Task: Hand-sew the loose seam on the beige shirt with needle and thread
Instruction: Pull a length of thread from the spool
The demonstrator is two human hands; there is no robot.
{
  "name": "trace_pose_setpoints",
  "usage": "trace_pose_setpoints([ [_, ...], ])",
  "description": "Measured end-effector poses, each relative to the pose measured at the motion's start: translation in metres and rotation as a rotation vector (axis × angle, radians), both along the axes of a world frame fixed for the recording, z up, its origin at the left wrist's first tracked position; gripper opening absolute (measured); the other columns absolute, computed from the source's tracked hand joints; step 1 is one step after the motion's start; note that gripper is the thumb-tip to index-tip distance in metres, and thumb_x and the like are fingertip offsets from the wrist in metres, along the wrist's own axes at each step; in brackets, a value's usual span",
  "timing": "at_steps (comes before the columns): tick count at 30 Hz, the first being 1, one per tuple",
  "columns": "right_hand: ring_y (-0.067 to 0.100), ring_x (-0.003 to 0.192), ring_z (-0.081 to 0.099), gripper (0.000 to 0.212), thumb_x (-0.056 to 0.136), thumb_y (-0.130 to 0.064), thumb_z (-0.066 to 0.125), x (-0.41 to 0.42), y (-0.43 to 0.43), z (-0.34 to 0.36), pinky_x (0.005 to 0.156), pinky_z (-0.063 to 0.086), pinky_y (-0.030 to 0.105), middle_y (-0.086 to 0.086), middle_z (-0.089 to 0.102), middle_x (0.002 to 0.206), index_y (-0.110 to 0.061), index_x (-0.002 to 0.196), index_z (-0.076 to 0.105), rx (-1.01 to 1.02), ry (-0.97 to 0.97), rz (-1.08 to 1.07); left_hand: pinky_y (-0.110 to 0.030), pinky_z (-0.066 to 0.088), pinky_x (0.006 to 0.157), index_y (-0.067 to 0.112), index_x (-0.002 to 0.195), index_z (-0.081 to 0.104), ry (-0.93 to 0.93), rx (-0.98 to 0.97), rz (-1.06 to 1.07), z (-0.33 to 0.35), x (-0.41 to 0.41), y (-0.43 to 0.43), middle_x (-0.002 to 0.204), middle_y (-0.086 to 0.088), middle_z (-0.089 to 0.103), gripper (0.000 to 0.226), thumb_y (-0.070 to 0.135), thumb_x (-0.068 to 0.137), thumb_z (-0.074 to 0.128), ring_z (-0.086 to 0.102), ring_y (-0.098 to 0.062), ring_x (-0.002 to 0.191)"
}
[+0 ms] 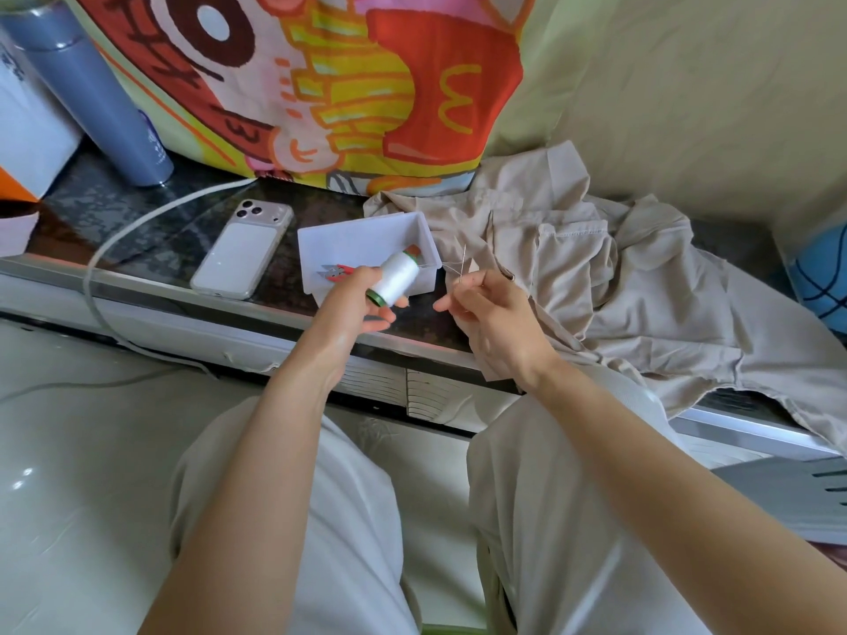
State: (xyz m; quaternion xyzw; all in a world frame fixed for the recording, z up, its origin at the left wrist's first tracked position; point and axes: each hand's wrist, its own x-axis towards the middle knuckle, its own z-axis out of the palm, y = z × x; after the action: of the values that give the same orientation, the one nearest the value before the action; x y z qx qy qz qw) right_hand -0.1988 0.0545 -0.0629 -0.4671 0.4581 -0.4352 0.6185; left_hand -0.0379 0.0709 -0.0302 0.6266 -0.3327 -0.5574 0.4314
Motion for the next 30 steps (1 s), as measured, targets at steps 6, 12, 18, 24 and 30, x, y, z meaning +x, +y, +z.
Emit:
trace_pose_setpoints([
  [6,0.011,0.081,0.053,0.021,0.097,-0.009,0.045,0.004,0.002,0.005,0.069,0.040,0.019,-0.002,0.057,0.084,-0.017,0.077,0.045,0.055,0.153,0.101,-0.030,0.051,0.073,0.018,0.099,0.057,0.001,-0.043,-0.140,-0.007,-0.017,0.004,0.063,0.004,0.065,0.027,0.022,0.103,0.031,0.051,-0.012,0.060],
  [12,0.004,0.072,0.058,0.018,0.100,-0.012,0.040,0.004,0.006,0.009,0.062,0.041,0.012,-0.007,0.068,0.072,-0.016,0.083,0.041,0.095,0.159,0.206,-0.029,0.040,0.075,0.025,0.092,0.060,-0.059,-0.066,-0.112,-0.012,-0.015,0.003,0.074,0.008,0.066,0.029,0.028,0.101,0.033,0.052,-0.009,0.072],
  [18,0.006,0.071,0.057,0.014,0.101,-0.014,0.040,-0.001,0.006,0.009,0.062,0.042,0.009,-0.003,0.066,0.073,-0.013,0.088,0.046,0.070,0.147,0.179,-0.026,0.042,0.069,0.026,0.094,0.056,-0.008,-0.039,-0.029,-0.010,-0.014,-0.002,0.064,0.010,0.069,0.024,0.028,0.102,0.033,0.052,-0.009,0.067],
  [24,0.005,0.071,0.055,0.018,0.095,-0.008,0.052,-0.004,0.005,0.003,0.068,0.042,0.013,-0.012,0.067,0.070,-0.017,0.081,0.057,0.024,0.119,0.120,-0.026,0.047,0.073,0.021,0.109,0.046,-0.163,-0.105,-0.072,-0.015,-0.013,0.003,0.102,-0.003,0.060,0.012,0.020,0.097,0.049,0.062,-0.012,0.082],
  [30,0.000,0.050,0.051,0.022,0.094,0.005,0.048,-0.006,0.008,0.011,0.066,0.045,0.016,0.001,0.057,0.065,-0.007,0.078,0.055,0.033,0.005,-0.019,-0.026,0.034,0.059,0.017,0.097,0.037,-0.833,-0.339,-0.233,-0.029,-0.023,-0.002,0.097,0.001,0.053,0.024,0.015,0.091,0.059,0.051,-0.018,0.077],
])
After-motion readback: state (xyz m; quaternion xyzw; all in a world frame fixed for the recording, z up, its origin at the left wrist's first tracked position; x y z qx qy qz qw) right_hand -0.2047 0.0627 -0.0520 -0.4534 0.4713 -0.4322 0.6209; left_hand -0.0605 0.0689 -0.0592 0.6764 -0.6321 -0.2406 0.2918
